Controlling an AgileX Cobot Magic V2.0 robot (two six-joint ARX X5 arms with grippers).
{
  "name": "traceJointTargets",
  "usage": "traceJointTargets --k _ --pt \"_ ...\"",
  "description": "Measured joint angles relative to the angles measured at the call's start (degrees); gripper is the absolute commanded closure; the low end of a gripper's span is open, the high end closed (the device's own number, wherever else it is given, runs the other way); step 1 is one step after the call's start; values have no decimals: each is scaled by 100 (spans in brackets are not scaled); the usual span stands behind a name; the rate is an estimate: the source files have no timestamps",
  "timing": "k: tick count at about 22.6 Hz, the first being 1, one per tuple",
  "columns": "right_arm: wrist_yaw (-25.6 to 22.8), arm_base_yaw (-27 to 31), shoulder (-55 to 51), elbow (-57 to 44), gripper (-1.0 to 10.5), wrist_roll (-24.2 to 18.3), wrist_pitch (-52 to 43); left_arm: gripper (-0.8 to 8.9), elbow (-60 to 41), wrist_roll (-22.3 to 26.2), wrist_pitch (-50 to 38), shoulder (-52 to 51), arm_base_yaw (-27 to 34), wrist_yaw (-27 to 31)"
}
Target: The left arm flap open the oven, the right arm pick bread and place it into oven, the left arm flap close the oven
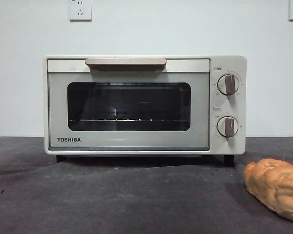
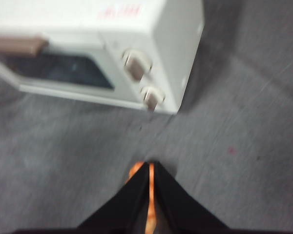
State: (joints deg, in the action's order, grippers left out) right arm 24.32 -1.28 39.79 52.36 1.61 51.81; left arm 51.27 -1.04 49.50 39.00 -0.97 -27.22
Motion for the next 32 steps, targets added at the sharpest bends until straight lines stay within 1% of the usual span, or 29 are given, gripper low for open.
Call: traceJointTargets --k 5,7,8,9,10,11,18,23,25,28,32 --pt "4 -149 74 2 935 -140 133 798 0 111 39 2 -42 -2" --pt "4 -151 72 2 891 -144 131 798 0 125 39 2 -44 -2" --pt "4 -151 72 2 804 -146 131 798 0 138 39 2 -44 -2" --pt "2 -151 70 2 657 -146 131 798 0 144 42 2 -44 -2" --pt "2 -151 72 2 541 -140 131 798 0 155 42 2 -44 -2" --pt "2 -151 72 2 510 -114 131 798 0 155 42 2 -44 -2" --pt "0 -214 111 2 510 101 131 798 0 155 42 2 -44 -2" --pt "-15 -695 428 -35 510 428 109 798 0 155 42 0 -44 -2" --pt "-144 -962 457 -234 510 588 -9 798 0 155 42 0 -44 -2" --pt "-396 -1364 472 -846 510 962 -612 798 0 155 42 0 -44 -2" --pt "-935 -1945 627 -1742 510 1528 -1499 798 0 155 42 0 -44 -2"
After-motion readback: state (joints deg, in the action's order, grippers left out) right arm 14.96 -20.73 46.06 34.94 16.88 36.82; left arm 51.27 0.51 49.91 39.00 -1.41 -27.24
